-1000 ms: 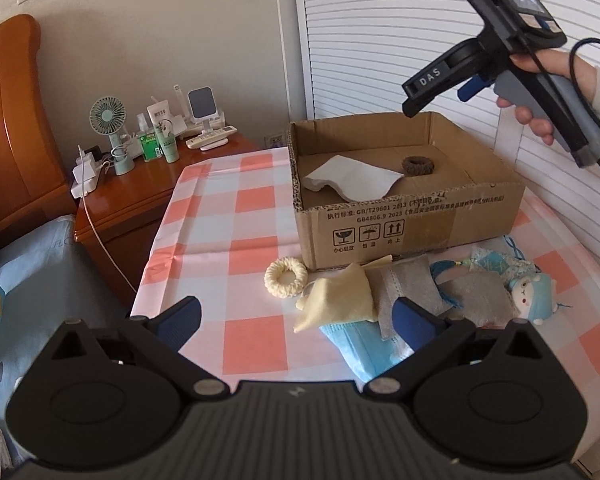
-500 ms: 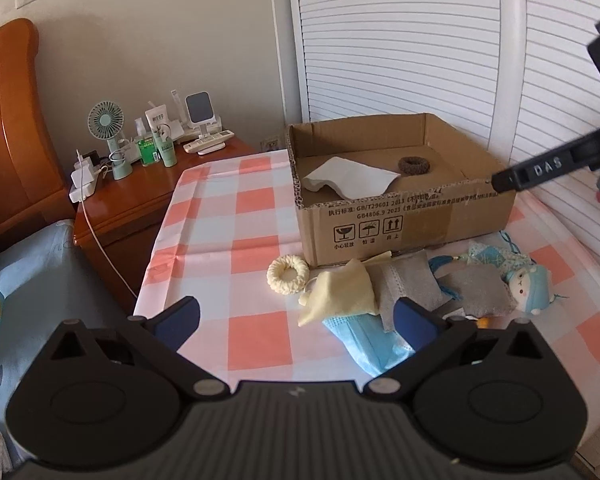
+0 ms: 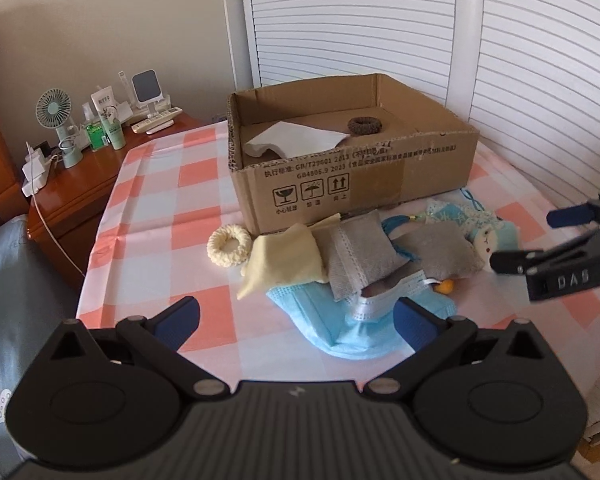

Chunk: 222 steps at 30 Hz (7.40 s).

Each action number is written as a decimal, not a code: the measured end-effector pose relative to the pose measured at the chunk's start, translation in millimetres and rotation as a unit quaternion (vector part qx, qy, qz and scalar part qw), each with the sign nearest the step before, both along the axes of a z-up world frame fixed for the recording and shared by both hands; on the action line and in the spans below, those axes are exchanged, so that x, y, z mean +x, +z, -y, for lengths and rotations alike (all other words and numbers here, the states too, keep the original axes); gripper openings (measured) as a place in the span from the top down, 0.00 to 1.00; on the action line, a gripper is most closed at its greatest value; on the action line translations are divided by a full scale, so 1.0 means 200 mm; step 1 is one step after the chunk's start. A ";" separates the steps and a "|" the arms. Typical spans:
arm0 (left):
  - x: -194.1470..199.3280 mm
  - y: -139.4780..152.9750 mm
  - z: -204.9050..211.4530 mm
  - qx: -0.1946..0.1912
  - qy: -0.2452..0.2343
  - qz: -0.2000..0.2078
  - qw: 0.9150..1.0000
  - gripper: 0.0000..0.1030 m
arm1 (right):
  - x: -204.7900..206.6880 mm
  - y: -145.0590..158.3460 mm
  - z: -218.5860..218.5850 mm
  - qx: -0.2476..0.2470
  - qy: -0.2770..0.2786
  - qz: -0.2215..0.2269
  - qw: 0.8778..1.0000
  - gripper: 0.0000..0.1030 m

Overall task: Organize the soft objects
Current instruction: 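Grasp the blue mask with the left tool while the right tool grasps the blue plush, then lift the blue mask into the box and open the left tool, then lower the blue plush into the box and open the right tool, then move both tools back toward the remaining sachets and embroidered pouch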

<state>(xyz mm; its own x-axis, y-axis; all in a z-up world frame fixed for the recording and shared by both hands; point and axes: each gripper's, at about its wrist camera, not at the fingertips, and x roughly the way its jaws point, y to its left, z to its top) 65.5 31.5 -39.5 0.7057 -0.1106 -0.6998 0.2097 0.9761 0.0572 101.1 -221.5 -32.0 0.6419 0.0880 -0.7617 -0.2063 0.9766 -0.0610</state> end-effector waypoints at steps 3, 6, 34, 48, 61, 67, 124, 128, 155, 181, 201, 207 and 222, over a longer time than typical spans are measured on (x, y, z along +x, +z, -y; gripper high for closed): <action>0.06 0.00 0.03 -0.016 -0.005 0.002 1.000 0.01 | -0.03 -0.03 0.01 0.010 0.013 -0.007 1.000 0.00; 0.14 -0.04 0.08 -0.017 -0.017 -0.008 1.000 0.01 | -0.05 -0.06 0.02 0.010 0.019 -0.010 1.000 0.00; 0.08 -0.27 0.01 -0.022 -0.077 -0.080 0.994 0.01 | -0.11 -0.15 0.04 -0.003 0.052 -0.004 0.999 0.00; 0.07 -0.19 0.05 -0.018 -0.111 -0.053 0.992 0.01 | -0.12 -0.16 0.04 0.000 0.062 0.005 0.998 0.00; 0.17 -0.24 0.02 -0.051 -0.097 -0.060 0.992 0.20 | -0.12 -0.16 0.04 0.002 0.066 0.012 0.998 0.00; 0.15 -0.21 0.02 -0.054 -0.097 -0.058 0.992 0.55 | -0.12 -0.16 0.04 0.002 0.066 0.013 0.998 0.00; 0.07 0.36 -0.15 -0.019 -0.113 0.007 0.993 0.85 | -0.18 0.26 -0.04 -0.017 0.144 0.103 0.984 0.51; 0.13 0.42 -0.15 -0.013 -0.110 0.016 0.994 0.85 | -0.15 0.30 -0.04 -0.012 0.144 0.111 0.983 0.51; 0.85 0.32 0.36 -0.031 -0.135 -0.017 0.990 0.18 | 0.03 0.40 -0.02 -0.019 0.145 0.115 0.983 0.51; 0.27 0.37 0.06 0.010 -0.013 0.062 0.998 0.02 | 0.63 0.41 -0.09 0.023 0.101 0.064 0.993 0.50; 0.11 0.25 -0.13 -0.023 0.037 0.036 0.998 0.02 | 0.64 0.36 -0.08 0.019 0.018 0.061 0.998 0.00; 0.08 0.21 -0.13 -0.022 0.036 0.026 0.999 0.02 | 0.41 0.28 -0.06 0.005 0.007 0.056 0.998 0.00; 0.04 -0.01 -0.18 0.028 -0.002 -0.011 1.000 0.02 | 0.06 0.02 -0.03 0.027 -0.008 0.016 0.999 0.00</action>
<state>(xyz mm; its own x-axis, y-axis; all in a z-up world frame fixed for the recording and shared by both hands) 74.3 67.4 -41.0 0.6892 -0.0732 -0.7209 0.2150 0.9707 0.1069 112.4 -215.8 -28.7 0.6680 0.1180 -0.7348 -0.1891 0.9819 -0.0142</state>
